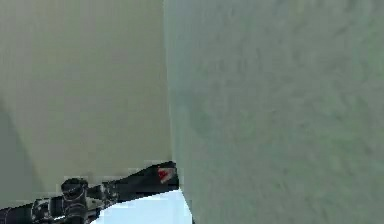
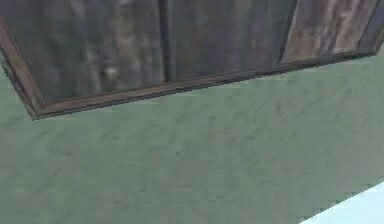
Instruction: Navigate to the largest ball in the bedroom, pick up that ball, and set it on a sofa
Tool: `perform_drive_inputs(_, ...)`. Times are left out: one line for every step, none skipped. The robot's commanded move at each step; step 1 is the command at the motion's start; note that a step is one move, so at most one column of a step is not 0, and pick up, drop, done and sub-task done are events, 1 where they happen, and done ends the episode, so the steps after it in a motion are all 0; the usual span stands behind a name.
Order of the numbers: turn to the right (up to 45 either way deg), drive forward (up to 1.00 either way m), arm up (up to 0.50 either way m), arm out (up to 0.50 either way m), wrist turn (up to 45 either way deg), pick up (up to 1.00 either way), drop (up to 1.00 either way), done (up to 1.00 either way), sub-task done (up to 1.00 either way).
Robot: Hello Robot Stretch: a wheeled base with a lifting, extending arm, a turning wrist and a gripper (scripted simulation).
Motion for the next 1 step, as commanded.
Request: perform_drive_inputs(45.0,0.0,0.0,0.0,0.0,0.0,0.0,0.0,0.0)
